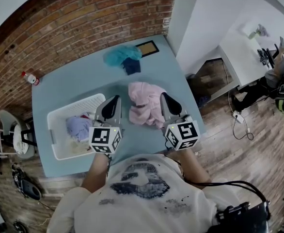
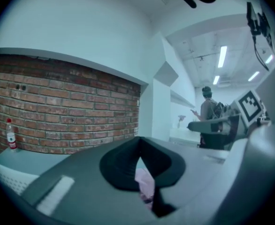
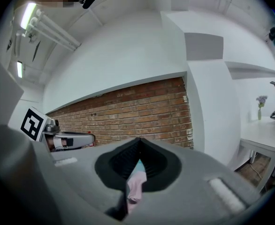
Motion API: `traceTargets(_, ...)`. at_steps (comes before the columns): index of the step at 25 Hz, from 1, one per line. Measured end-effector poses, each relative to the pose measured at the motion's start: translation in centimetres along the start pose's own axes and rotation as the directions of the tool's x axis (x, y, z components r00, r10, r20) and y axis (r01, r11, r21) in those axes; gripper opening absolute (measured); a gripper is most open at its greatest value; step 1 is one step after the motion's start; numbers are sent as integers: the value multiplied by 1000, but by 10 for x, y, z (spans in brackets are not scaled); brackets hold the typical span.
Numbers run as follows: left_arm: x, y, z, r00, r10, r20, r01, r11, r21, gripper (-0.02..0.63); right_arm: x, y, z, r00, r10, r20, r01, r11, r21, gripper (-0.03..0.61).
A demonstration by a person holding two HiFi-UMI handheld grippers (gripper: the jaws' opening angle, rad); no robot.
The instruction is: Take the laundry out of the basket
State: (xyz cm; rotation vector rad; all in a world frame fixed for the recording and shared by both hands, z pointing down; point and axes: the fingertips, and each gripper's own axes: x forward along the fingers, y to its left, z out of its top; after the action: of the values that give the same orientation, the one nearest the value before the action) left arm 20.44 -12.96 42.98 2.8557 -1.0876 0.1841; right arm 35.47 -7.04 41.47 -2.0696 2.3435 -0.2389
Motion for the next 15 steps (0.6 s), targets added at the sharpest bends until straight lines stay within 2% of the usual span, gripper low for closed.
traceTargets(4,0,-5,4,1000,-16,20,16,1000,-12,-9,-1,1,-4,1000,5,-17,-5,1000,8,-2)
traceTargets(8,-3,-6,6,1000,-2,15,1,999,32,-9,-1,3,-3,1000,8,-20,-8,1000,3,-2)
traceTargets(15,-14,5,5,1000,27,9,-27,999,26,-9,2,19,-5,999,32,-40,-32,999,-3,-2)
